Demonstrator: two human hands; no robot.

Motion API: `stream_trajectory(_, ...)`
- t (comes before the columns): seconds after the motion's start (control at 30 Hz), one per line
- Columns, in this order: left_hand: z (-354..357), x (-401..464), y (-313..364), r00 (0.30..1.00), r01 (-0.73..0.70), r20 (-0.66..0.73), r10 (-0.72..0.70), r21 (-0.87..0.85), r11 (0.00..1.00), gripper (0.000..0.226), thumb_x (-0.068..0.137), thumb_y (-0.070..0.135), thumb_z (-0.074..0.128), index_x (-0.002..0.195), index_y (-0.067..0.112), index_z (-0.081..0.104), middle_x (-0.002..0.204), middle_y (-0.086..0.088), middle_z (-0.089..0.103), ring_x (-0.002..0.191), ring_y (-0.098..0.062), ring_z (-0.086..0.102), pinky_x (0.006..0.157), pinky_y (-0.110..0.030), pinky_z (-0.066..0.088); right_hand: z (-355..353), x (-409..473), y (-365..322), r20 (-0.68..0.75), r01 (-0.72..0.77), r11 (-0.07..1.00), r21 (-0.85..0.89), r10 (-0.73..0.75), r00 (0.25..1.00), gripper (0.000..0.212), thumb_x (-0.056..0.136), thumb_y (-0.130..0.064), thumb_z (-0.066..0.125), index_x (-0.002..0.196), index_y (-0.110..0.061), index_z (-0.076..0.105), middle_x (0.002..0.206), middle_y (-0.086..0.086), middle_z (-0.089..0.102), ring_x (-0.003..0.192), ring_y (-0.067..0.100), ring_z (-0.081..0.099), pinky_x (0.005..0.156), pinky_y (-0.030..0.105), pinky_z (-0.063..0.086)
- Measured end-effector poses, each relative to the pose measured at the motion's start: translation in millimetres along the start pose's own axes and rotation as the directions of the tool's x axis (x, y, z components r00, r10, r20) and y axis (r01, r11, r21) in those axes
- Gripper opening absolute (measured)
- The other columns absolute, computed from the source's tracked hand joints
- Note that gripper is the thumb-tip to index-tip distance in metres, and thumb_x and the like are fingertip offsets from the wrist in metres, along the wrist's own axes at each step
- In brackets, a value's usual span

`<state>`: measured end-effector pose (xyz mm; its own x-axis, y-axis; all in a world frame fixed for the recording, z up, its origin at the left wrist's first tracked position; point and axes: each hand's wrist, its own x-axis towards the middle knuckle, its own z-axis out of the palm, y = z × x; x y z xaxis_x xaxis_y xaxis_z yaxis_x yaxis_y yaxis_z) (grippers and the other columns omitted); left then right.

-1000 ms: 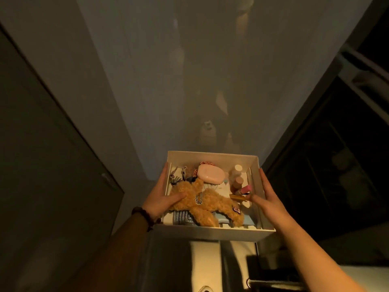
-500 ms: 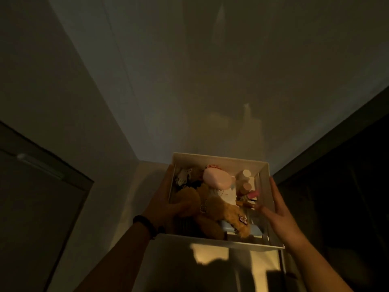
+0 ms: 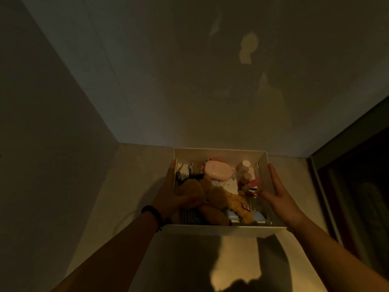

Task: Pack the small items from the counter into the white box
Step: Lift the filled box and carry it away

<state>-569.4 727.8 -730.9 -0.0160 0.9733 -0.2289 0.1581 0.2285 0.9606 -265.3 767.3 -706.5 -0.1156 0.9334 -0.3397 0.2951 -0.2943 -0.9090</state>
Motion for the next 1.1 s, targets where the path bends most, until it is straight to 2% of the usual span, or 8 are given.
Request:
stream_trajectory(0.2,-1.9,51.3,-32.2,0.997,-0.066,-0.020,0.069,0.108,0.992,0.120,0.059,0.025,0.084,0.148,0.027,0.002,0.126,0.034,0.029,0.113,0.011,0.037,0.076,0.001,0.038,16.2,46.9,30.1,0.007,0.023,1.000,0.005,-0.023,1.000,0.103,0.065,-0.045,0.073,0.146,-0.048,0.010,0.122,-0.025,0.045,0.109,0.003,0.051,0.088,0.024,0.045)
stream_trajectory(0.37,1.2,71.8,-46.7,0.998,-0.048,-0.022,0.053,0.170,0.984,0.125,0.061,0.021,0.086,0.148,0.025,-0.003,0.147,0.007,0.030,0.128,-0.012,0.038,0.094,-0.020,0.043,20.2,73.1,40.4,0.015,0.042,0.995,-0.089,-0.041,0.999,0.091,0.080,-0.031,0.070,0.142,-0.049,0.005,0.098,-0.031,0.059,0.095,-0.003,0.061,0.079,0.016,0.047)
stream_trajectory(0.5,2.3,62.0,-36.1,0.998,-0.055,0.036,0.050,0.168,0.984,0.126,0.053,0.022,0.089,0.145,0.033,0.003,0.140,0.014,0.027,0.126,-0.011,0.037,0.086,-0.009,0.041,12.8,62.6,25.6,0.118,0.077,0.990,-0.118,-0.063,0.991,0.085,0.074,-0.038,0.076,0.125,-0.067,0.015,0.099,-0.041,0.059,0.093,-0.020,0.056,0.064,-0.001,0.043)
stream_trajectory(0.57,1.8,46.5,-36.2,0.994,-0.081,0.094,0.064,0.189,0.979,0.128,0.043,0.024,0.093,0.143,0.032,0.015,0.139,0.008,0.038,0.126,-0.013,0.043,0.094,-0.028,0.047,9.3,47.6,28.6,0.181,0.128,0.968,-0.215,-0.089,0.979,0.093,0.063,-0.048,0.083,0.125,-0.070,0.018,0.126,-0.040,0.046,0.118,-0.011,0.047,0.081,0.004,0.045)
stream_trajectory(0.63,4.2,31.8,-38.2,0.991,-0.115,0.095,0.091,0.283,0.952,0.137,0.040,0.025,0.094,0.147,0.020,0.009,0.143,0.001,0.036,0.128,-0.010,0.039,0.104,-0.033,0.038,4.4,33.1,45.7,0.218,0.154,0.914,-0.376,-0.074,0.973,0.126,0.051,-0.064,0.082,0.143,-0.054,-0.004,0.156,-0.025,0.003,0.139,-0.001,0.013,0.110,0.023,0.027)
stream_trajectory(0.73,9.5,22.8,-40.0,0.993,-0.110,0.074,0.091,0.336,0.936,0.143,0.044,0.031,0.092,0.146,0.019,-0.008,0.152,-0.001,0.013,0.138,-0.016,0.023,0.112,-0.036,0.025,7.5,22.2,67.1,0.181,0.163,0.857,-0.489,-0.083,0.980,0.145,0.044,-0.071,0.080,0.138,-0.050,-0.029,0.151,-0.023,-0.028,0.138,0.000,-0.009,0.111,0.026,0.005)
stream_trajectory(0.93,3.6,43.0,-44.0,0.989,-0.134,0.125,0.081,0.504,0.853,0.147,0.046,0.043,0.090,0.143,0.016,-0.018,0.150,0.005,0.004,0.137,-0.013,0.015,0.107,-0.017,0.016,19.3,42.2,57.2,0.024,0.091,0.876,-0.474,-0.091,0.996,0.144,0.039,-0.068,0.080,0.141,-0.046,-0.020,0.159,-0.011,-0.006,0.144,0.014,0.008,0.116,0.040,0.020)
stream_trajectory(1.1,-8.3,89.0,-32.9,0.997,-0.041,0.078,-0.006,0.585,0.810,0.153,0.041,0.053,0.087,0.144,0.017,-0.020,0.153,-0.009,0.007,0.138,-0.028,0.020,0.109,-0.042,0.030,22.4,74.1,39.1,0.002,0.124,0.893,-0.432,-0.136,0.991,0.136,0.042,-0.056,0.087,0.150,-0.021,0.011,0.152,0.003,0.026,0.137,0.021,0.033,0.109,0.040,0.036)
